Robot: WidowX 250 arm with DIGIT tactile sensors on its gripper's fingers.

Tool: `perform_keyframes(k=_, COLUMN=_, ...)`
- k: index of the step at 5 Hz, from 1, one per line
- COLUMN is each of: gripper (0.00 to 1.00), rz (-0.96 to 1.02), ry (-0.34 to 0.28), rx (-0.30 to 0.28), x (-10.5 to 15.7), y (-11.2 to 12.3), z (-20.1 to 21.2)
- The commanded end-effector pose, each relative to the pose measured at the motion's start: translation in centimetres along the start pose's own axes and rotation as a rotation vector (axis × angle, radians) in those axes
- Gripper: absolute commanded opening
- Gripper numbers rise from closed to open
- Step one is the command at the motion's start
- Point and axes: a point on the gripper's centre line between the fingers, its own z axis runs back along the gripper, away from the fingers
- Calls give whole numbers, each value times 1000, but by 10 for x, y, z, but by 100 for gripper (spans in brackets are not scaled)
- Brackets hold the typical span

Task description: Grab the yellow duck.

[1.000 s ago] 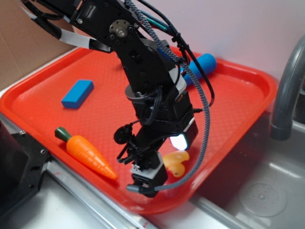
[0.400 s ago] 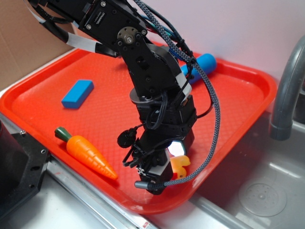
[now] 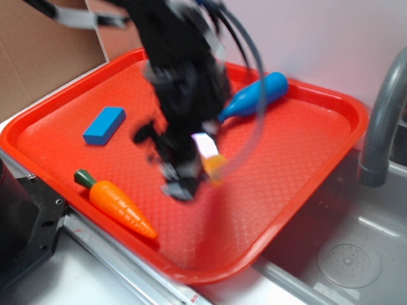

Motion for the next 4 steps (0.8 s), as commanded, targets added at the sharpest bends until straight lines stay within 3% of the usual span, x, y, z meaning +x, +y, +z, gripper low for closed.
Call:
perform_keyframes(k=1, gripper=0, rz=488, ry=112, rx=54, x=-22, y=53, z=88)
perform_keyframes(k=3, gripper=0, rz=985, ry=129, rx=112, x=-72, y=69, z=133)
perform_keyframes(k=4, gripper=0, rz=1118, ry=114, rx=145, x=-75, y=75, z=130)
